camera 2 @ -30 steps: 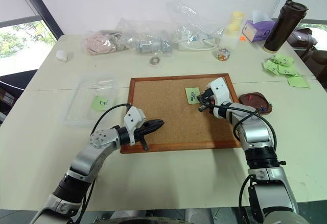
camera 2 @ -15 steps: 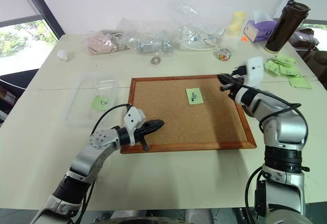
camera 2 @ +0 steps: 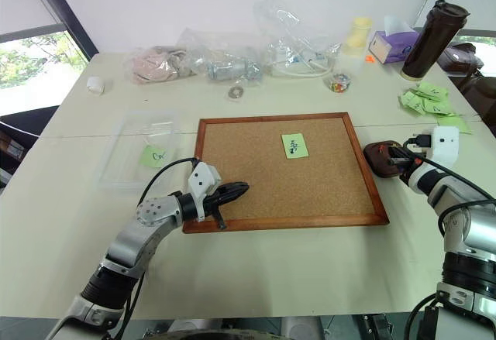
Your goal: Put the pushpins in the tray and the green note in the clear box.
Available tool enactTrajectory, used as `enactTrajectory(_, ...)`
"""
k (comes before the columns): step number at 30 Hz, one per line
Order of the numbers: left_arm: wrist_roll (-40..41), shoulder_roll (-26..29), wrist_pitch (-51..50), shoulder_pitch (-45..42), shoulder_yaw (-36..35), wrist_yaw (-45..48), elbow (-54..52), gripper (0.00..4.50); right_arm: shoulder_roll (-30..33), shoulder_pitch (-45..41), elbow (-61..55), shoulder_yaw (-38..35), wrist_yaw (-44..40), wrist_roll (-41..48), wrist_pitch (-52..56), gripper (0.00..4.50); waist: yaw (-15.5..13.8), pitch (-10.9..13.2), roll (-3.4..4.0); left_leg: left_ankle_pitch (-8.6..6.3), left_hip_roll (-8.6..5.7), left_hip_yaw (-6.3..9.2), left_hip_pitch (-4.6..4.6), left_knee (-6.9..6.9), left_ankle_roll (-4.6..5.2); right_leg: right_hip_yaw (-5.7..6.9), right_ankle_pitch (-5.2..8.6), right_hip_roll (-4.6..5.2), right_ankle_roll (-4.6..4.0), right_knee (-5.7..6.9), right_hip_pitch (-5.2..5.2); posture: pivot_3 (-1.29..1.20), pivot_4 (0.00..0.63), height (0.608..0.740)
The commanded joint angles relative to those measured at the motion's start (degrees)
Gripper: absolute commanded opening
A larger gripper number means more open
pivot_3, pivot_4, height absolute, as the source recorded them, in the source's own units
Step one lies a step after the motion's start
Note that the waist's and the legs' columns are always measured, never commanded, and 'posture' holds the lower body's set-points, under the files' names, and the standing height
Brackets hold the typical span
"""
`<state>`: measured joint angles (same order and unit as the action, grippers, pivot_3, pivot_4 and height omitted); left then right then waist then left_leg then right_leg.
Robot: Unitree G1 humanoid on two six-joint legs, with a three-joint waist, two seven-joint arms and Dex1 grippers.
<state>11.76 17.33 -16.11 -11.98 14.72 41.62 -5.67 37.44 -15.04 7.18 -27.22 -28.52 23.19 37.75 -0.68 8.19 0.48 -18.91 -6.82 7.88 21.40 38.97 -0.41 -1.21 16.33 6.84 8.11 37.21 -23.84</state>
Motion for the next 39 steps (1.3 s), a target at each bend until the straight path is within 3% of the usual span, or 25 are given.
enactTrajectory(1,-0.3,0.3,-0.6,0.3,0.8,0.7,0.5,0.0,-0.2,0.2,1.4,0.3,-0.4,-0.4,-2.7,0.02,0.0,0.0,0.0,0.0,0.0,0.0,0.0,0.0,0.0,0.0,0.0,0.0,0.0,0.0,0.0,0.0,0.15,0.73)
enactTrajectory(2,-0.3,0.3,-0.6,0.4,0.8,0.7,0.4,0.0,-0.2,0.3,2.0,0.6,-0.5,-0.6,-3.3,0.02,0.0,0.0,0.0,0.0,0.0,0.01,0.0,0.0,0.0,0.0,0.0,0.0,0.0,0.0,0.0,0.0,0.15,0.73)
enactTrajectory(5,-0.2,0.5,-0.9,0.5,0.8,0.7,0.2,0.0,-0.3,0.7,2.5,0.8,-0.8,-0.3,-3.7,0.88,0.0,0.0,0.0,0.0,0.0,0.0,0.0,0.0,0.0,0.0,0.0,0.01,0.0,-0.01,0.0,0.0,0.15,0.73)
enactTrajectory(12,-0.3,0.9,-0.9,0.6,0.6,0.9,0.0,0.0,0.2,1.5,2.9,1.3,-1.1,-0.5,-4.4,4.28,0.0,0.0,0.0,0.0,0.0,0.01,0.0,0.0,0.0,0.0,0.0,0.0,0.0,-0.01,0.01,0.0,0.15,0.73)
enactTrajectory(13,-0.3,0.9,-0.9,0.6,0.6,0.9,0.0,0.0,0.2,1.6,2.8,1.3,-1.2,-0.5,-4.6,4.4,0.0,0.0,0.0,0.0,0.0,0.01,0.0,0.0,0.0,0.01,0.0,0.0,0.0,-0.01,0.02,0.0,0.15,0.73)
enactTrajectory(25,-0.2,0.7,-0.9,0.2,0.6,1.3,0.3,0.0,1.0,-3.0,-5.2,-0.8,-1.5,6.3,0.9,4.4,0.0,0.0,0.01,0.0,0.01,0.01,-0.01,-0.01,0.0,0.0,0.0,0.0,0.0,-0.01,0.03,0.0,0.15,0.73)
enactTrajectory(30,-0.2,0.7,-0.7,0.0,0.6,1.5,0.6,0.0,-0.7,-4.5,-13.9,3.5,-0.4,8.8,6.3,4.4,-0.1,0.0,0.01,0.0,0.01,0.04,0.0,0.0,0.0,0.01,0.0,0.0,0.0,-0.02,0.03,0.0,0.15,0.73)
enactTrajectory(39,-0.4,0.3,-1.0,0.0,0.5,0.9,0.5,0.0,-6.7,-4.4,-19.9,21.3,-1.3,3.9,3.5,4.4,-0.1,0.0,-0.01,0.0,-0.02,0.07,0.02,0.01,0.0,0.03,0.0,0.02,0.0,-0.02,0.02,0.0,0.15,0.73)
